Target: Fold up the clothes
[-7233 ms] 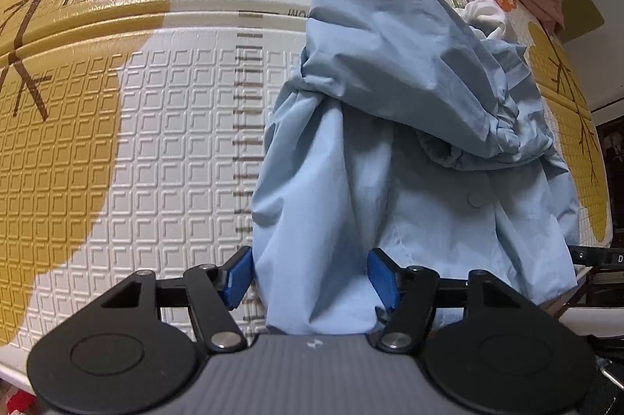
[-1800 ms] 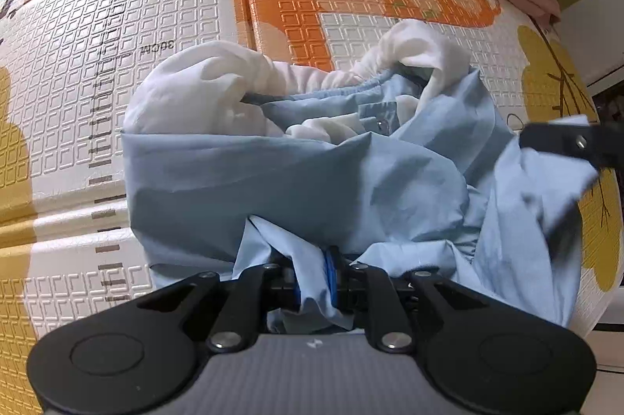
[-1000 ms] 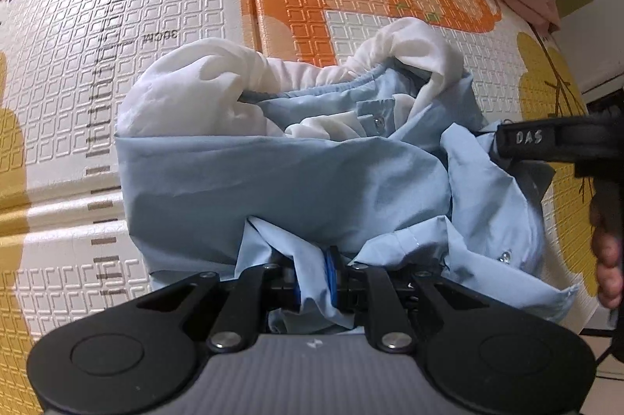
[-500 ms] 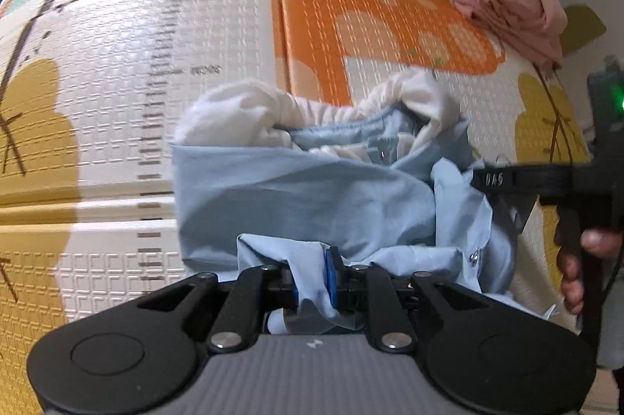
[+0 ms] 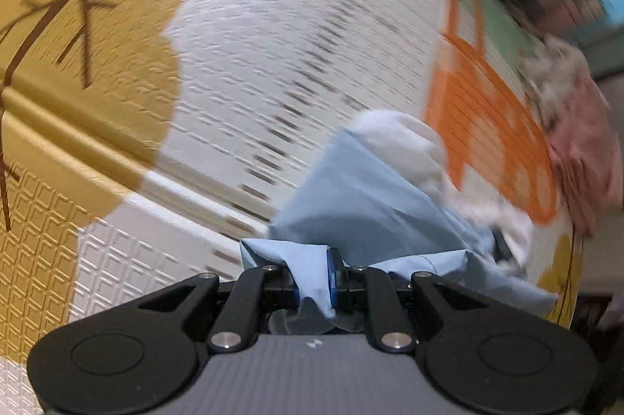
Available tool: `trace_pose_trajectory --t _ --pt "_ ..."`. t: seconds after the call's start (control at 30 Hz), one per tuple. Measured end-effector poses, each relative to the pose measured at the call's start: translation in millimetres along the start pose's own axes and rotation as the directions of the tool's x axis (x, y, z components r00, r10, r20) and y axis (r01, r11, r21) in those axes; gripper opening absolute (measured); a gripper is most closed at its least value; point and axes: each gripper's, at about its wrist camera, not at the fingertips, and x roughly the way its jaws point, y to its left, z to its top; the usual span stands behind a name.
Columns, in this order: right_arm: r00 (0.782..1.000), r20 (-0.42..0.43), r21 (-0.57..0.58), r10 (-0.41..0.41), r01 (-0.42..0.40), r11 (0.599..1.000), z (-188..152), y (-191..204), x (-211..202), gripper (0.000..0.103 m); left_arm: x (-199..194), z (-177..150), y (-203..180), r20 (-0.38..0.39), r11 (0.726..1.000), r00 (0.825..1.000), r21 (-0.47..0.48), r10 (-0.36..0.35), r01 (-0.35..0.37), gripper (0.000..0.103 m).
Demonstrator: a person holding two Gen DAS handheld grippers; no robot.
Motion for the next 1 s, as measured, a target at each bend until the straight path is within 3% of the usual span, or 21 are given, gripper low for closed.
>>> trace_pose_trajectory --t 0.23,0.47,0.57,0.73,0.87,1.0 --pt "1.0 -0.005 0.08 0.025 -0.024 0.996 0 -15 -1 0.0 11 10 10 -0.03 0.998 0.999 -0.059 0.013 -0.015 0.016" --pt "1.0 0.011 0.194 -0.015 0.012 0.981 -2 -44 -8 0.0 14 15 16 -0.04 0.998 0.999 -0.065 0.016 -0.018 0.015" --pt "1.0 0.012 0.231 0.025 -0.027 0.973 -4 -57 -7 0.0 13 14 14 -0.038 0.998 0.999 -0.05 0.029 -0.031 0.015" --pt "1.0 0.017 0.257 0.003 -0.007 0.966 -4 -64 -5 0.0 15 16 16 -0.043 0.998 0.999 -0.055 0.022 -0.025 0.015" --pt "0.999 0.016 0.247 0.034 -0.037 0.968 -4 -67 -6 0.0 13 13 5 -0.035 0.998 0.998 0.021 0.06 -0.059 0.015" --pt "0.992 0.04 0.288 0.121 -0.127 0.949 -3 -73 -16 0.004 8 8 -8 -0.022 0.993 0.997 0.088 0.077 -0.075 0.018"
